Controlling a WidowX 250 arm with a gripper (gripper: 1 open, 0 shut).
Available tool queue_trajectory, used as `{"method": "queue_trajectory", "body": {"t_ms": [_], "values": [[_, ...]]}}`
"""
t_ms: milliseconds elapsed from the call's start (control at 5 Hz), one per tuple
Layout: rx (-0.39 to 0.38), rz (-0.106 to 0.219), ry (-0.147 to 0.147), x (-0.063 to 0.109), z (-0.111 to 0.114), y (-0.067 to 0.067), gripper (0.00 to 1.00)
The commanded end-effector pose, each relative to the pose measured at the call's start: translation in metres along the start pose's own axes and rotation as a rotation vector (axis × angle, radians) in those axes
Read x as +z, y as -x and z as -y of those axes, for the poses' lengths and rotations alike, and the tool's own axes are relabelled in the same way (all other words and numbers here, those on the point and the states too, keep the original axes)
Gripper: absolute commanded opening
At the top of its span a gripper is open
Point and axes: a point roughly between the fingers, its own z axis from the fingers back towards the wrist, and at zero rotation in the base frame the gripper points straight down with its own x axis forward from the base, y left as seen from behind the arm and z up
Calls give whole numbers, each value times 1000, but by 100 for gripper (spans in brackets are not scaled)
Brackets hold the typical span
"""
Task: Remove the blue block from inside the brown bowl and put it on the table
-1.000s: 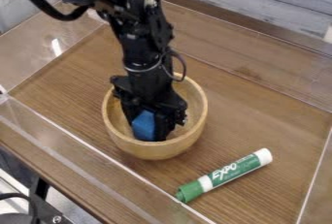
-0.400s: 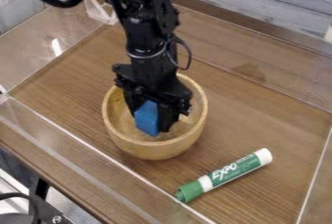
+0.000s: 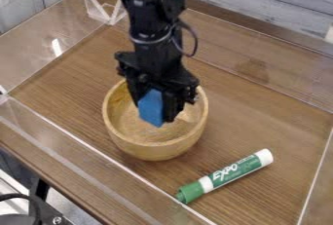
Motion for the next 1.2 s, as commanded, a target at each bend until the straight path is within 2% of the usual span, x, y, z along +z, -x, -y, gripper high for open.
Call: {"method": "queue_trajectory", "body": {"t_ms": [0, 400, 1000], "values": [[-16, 79, -4, 23, 8, -14, 0], [-38, 107, 9, 30, 26, -17, 0], [-52, 136, 23, 27, 45, -20, 0]]}}
